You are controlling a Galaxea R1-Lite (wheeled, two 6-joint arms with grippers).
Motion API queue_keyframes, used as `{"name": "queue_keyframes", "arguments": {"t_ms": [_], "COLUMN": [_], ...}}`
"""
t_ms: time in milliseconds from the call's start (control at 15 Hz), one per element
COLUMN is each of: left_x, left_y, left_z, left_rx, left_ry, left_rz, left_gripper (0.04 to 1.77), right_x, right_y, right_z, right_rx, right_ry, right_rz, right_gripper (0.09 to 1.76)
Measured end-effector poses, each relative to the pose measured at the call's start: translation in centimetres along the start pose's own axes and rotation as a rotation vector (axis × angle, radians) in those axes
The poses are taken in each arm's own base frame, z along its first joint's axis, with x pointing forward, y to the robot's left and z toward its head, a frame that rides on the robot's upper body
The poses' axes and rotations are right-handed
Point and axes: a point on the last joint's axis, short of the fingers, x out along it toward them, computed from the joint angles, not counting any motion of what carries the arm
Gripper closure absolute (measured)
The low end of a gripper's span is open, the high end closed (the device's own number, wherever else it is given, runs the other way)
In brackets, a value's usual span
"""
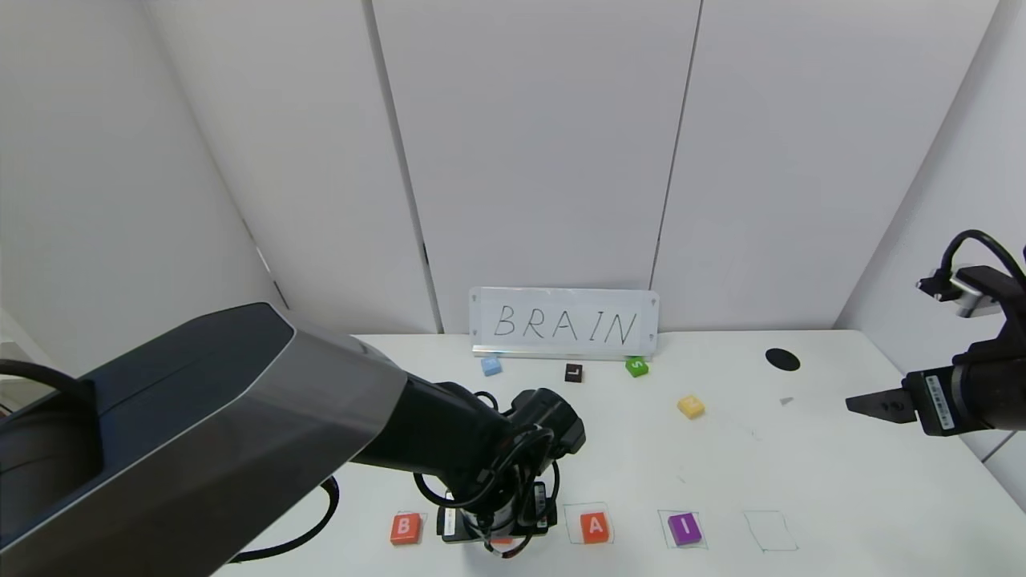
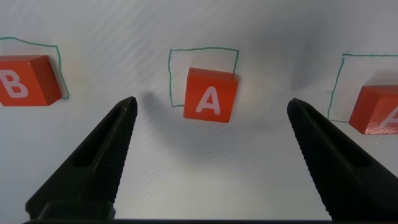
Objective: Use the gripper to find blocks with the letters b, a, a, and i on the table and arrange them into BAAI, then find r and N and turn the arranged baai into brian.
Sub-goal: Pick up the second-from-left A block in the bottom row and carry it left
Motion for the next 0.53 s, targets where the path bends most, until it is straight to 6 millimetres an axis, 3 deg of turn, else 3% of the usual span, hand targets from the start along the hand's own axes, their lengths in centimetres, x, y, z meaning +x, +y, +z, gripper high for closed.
{"name": "queue_keyframes", "arguments": {"t_ms": [333, 400, 533], "left_x": [0.79, 0.87, 1.01], "left_y": [-0.16, -0.18, -0.19], "left_z": [-0.11, -0.12, -0.14], "left_rx": [0.004, 0.004, 0.005], "left_ry": [0.008, 0.008, 0.007], "left_rz": [0.013, 0.016, 0.02], "left_gripper": [0.09, 0.17, 0.51], "right_x": [-0.03, -0.03, -0.03], "right_y": [0.0, 0.0, 0.0], "right_z": [0.01, 0.01, 0.01], "right_rx": [0.0, 0.0, 0.0], "right_ry": [-0.001, -0.001, -0.001], "right_rz": [0.0, 0.0, 0.0], "right_gripper": [0.14, 0.14, 0.14]}}
